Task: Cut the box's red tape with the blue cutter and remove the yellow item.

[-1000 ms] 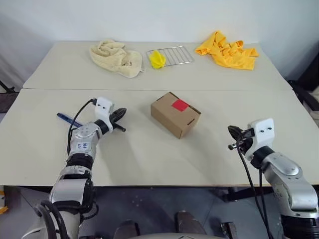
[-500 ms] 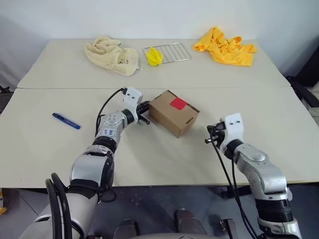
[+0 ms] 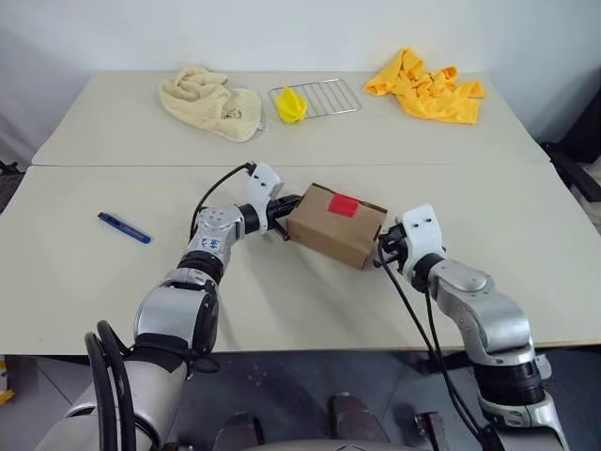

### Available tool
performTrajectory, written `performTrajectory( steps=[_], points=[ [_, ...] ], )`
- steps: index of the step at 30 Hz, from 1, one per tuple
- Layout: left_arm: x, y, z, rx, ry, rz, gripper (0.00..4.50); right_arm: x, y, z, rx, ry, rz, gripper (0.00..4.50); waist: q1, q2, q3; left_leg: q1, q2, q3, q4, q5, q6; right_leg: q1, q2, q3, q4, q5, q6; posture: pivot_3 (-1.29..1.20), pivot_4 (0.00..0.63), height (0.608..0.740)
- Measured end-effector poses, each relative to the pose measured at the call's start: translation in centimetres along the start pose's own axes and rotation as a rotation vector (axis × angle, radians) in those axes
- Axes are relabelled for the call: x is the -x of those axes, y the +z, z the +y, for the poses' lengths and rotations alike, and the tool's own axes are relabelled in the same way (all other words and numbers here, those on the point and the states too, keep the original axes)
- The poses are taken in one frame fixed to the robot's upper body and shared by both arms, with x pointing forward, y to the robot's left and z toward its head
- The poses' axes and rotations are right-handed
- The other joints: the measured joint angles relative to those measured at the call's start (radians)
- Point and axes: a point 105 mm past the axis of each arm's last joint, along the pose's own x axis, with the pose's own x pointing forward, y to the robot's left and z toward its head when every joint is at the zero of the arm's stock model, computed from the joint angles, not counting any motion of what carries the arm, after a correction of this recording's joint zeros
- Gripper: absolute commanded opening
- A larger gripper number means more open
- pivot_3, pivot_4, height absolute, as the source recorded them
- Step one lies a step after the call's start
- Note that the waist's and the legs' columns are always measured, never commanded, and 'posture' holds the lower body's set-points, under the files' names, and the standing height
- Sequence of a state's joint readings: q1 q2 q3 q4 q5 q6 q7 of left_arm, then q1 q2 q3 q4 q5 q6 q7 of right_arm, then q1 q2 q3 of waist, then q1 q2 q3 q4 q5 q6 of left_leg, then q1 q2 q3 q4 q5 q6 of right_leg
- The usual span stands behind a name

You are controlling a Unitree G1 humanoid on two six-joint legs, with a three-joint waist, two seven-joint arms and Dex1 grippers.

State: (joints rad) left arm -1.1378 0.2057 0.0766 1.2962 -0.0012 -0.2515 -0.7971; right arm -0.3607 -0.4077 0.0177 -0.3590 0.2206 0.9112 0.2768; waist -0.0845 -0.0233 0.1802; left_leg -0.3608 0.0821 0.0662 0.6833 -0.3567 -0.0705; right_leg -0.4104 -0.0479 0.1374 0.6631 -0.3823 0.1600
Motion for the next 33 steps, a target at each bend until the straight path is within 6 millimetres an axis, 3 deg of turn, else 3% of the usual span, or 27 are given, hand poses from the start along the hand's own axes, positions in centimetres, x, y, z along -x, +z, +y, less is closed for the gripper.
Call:
performTrajectory(
  steps=[6, 13, 24, 30, 33],
  points=[
    [-0.3, -0.5, -1.3, 0.018, -0.075, -0.010, 0.06, 2.2, -0.8, 0.5, 0.051, 0.031, 0.066, 0.00, 0.001, 0.000, 0.000, 0.000, 0.000, 0.000, 0.001, 0.000, 0.000, 0.000, 0.000, -0.001, 0.000, 0.000, -0.001, 0.00, 0.150, 0.740],
    [-1.1, -0.5, -2.5, 0.029, -0.111, -0.014, 0.06, 3.1, -1.2, -0.4, 0.073, 0.012, 0.107, 0.00, 0.003, 0.000, 0.000, -0.001, -0.001, -0.001, 0.001, 0.000, 0.000, 0.000, 0.000, -0.001, 0.000, 0.001, -0.001, 0.00, 0.150, 0.740],
    [-1.1, -0.6, -2.4, 0.025, -0.108, -0.008, 0.06, 3.3, -1.3, -0.3, 0.075, 0.015, 0.106, 0.00, 0.002, 0.000, 0.000, -0.001, -0.001, -0.001, 0.001, 0.000, 0.000, 0.000, 0.000, -0.001, 0.000, 0.001, -0.001, 0.00, 0.150, 0.740],
    [-0.2, -1.7, -1.9, 0.035, -0.084, 0.017, 0.06, 4.0, -1.2, 0.6, 0.080, 0.053, 0.074, 0.00, 0.000, 0.000, 0.000, 0.000, -0.001, -0.001, 0.001, 0.000, 0.000, 0.000, 0.000, -0.001, 0.000, 0.001, -0.001, 0.00, 0.150, 0.740],
    [0.3, -1.7, -1.2, 0.027, -0.054, 0.021, 0.06, 4.6, -0.7, 0.0, 0.073, 0.035, 0.046, 0.00, 0.001, 0.000, 0.000, 0.000, -0.001, -0.001, 0.002, 0.000, 0.000, 0.000, 0.000, -0.001, 0.001, 0.001, -0.002, 0.00, 0.150, 0.740]
  ],
)
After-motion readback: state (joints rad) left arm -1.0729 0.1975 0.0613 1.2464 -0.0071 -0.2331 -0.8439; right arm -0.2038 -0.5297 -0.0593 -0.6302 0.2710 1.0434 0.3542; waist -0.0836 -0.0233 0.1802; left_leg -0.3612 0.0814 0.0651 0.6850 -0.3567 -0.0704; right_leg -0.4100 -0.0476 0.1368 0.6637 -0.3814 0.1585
